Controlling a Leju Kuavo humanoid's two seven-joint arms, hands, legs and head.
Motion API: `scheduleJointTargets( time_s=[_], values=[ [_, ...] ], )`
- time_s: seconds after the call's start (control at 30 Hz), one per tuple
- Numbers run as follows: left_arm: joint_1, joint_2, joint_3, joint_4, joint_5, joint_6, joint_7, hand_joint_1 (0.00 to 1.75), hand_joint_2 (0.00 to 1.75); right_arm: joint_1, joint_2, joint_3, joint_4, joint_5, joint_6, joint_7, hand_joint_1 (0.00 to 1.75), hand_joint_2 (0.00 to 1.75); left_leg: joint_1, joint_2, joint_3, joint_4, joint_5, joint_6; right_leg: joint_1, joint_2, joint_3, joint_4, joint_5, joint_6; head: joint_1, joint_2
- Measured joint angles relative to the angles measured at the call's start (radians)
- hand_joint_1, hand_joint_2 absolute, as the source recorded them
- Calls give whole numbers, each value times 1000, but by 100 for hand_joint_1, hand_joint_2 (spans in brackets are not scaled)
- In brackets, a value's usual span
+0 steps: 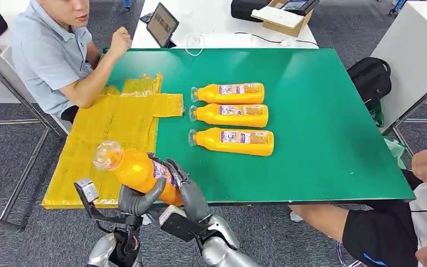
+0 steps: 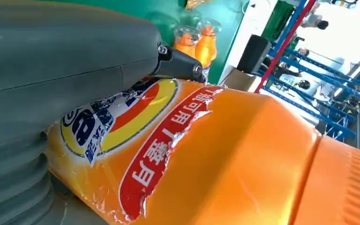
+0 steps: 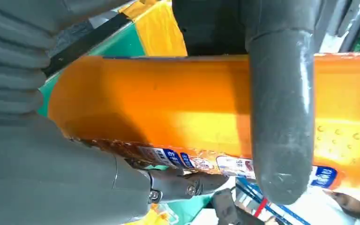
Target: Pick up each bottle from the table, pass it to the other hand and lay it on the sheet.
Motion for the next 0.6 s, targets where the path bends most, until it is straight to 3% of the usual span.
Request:
scheduleJointTargets(
  time_s=[0.27,0.6],
  values=[
    [-83,46,47,61,-214,208,16,175,175,124,-61,-3,-210,196,-287,-58,0,0,0,-2,0,0,0,0,0,0,0,0,0,0,0,0],
    [-365,140,82,357,-625,382,87,175,175,262,-90,-141,-498,300,-307,-85,0,0,0,-5,-1,0,3,1,0,-3,1,0,1,0,1,0]
  ],
)
